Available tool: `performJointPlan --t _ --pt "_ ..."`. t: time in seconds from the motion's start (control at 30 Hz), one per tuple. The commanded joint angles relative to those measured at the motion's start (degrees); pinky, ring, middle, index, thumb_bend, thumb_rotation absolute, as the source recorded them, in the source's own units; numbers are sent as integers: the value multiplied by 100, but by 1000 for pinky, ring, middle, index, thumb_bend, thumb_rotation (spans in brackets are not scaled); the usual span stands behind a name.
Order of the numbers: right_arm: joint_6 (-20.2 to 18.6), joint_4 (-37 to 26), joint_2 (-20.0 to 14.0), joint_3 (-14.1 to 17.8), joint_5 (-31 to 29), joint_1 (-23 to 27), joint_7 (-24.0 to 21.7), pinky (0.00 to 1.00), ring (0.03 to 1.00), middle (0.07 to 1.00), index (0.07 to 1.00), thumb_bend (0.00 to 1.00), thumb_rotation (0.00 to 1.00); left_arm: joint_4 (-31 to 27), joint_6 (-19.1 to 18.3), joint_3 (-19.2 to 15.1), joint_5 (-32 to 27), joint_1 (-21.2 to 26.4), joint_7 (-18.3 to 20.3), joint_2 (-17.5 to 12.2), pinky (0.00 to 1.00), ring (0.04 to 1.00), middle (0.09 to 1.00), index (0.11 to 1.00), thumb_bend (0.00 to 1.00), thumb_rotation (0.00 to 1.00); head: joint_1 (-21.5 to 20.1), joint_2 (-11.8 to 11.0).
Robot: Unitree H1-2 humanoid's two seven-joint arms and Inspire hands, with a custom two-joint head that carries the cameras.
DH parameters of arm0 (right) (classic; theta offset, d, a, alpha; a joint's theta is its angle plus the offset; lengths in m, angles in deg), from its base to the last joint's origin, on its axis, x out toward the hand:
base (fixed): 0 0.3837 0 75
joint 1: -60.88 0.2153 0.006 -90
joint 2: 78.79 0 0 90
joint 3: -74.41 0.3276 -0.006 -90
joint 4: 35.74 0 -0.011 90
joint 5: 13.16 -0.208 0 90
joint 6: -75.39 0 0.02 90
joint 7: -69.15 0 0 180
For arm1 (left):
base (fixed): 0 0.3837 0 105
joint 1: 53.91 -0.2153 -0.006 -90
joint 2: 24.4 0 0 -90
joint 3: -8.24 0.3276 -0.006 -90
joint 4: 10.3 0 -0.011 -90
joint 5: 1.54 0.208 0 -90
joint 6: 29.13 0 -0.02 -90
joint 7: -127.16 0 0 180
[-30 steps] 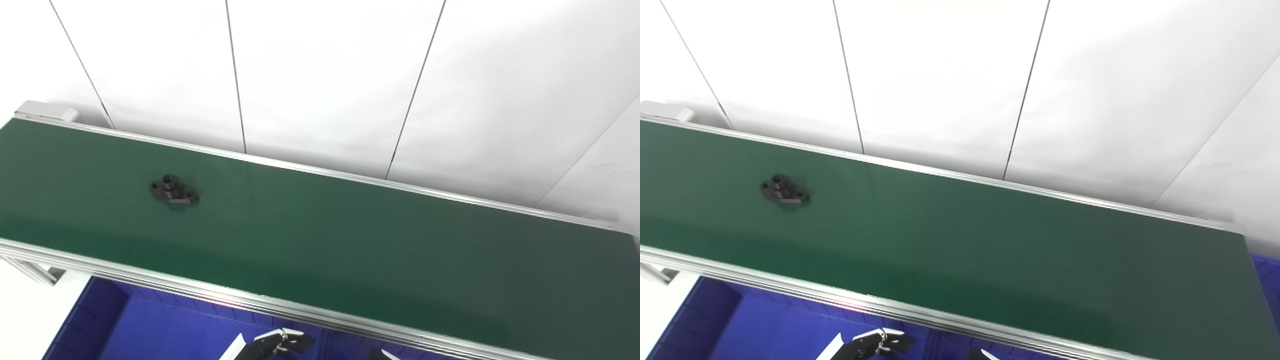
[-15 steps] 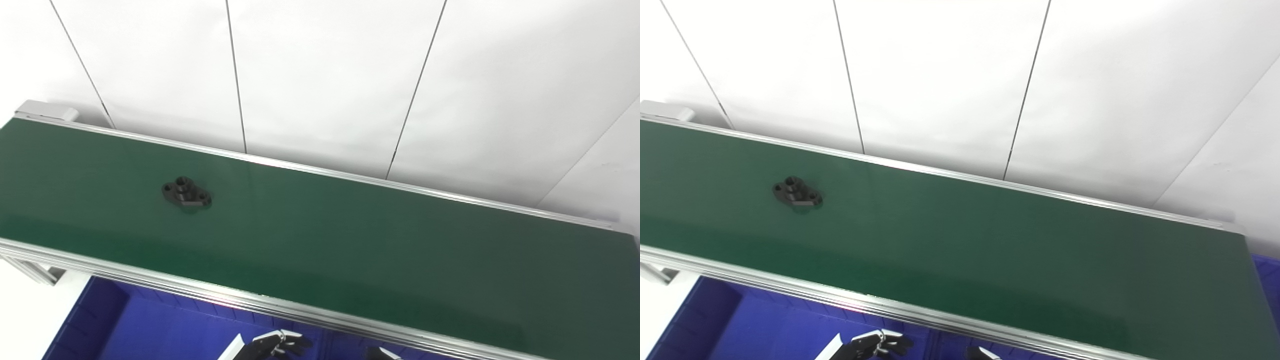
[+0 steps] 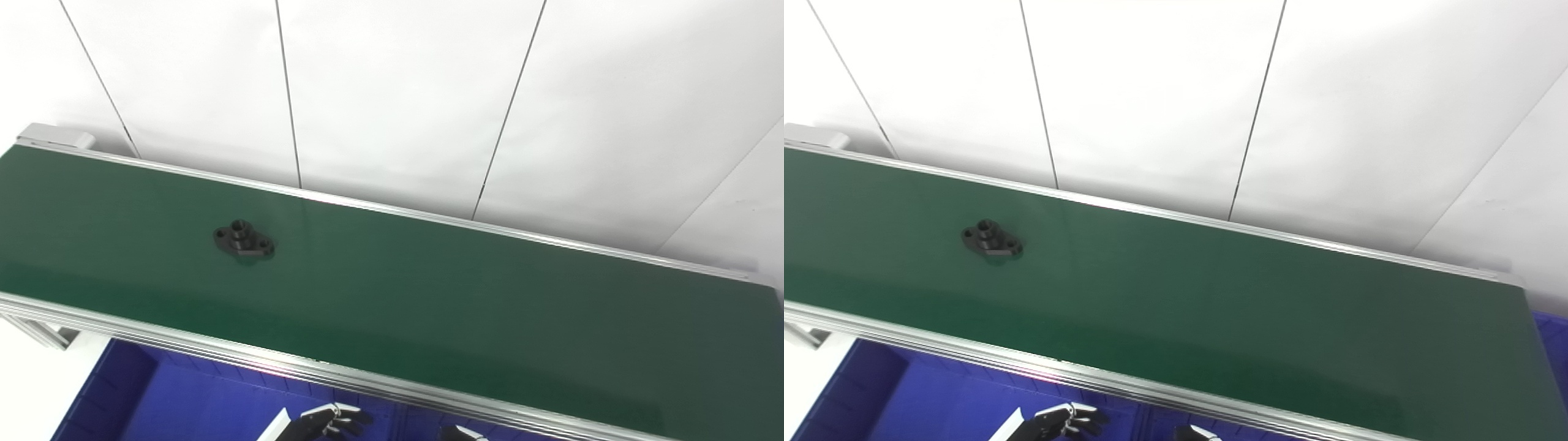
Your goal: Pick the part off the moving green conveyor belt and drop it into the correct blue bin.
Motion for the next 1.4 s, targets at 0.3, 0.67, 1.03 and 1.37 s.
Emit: performJointPlan --t 0.3,0.67,1.03,1.37 --pt "347 -717 -130 -29 -164 -88 292 540 654 705 706 649 156 -118 193 115 13 47 -146 -51 581 692 771 704 793 297 19 113" --pt "100 -1862 -46 500 -334 230 -37 520 658 696 689 677 226 -142 193 180 29 76 -249 -56 562 686 771 701 799 303 -244 261" --pt "-720 -2187 100 1070 -82 1036 -357 529 639 687 688 811 223 -211 193 108 -33 49 -171 -134 530 668 785 705 810 308 -652 297" --pt "-1452 -2439 225 1209 555 1584 -618 560 670 720 732 725 214 -228 193 52 -113 67 -118 -204 542 681 772 702 803 298 -818 378"
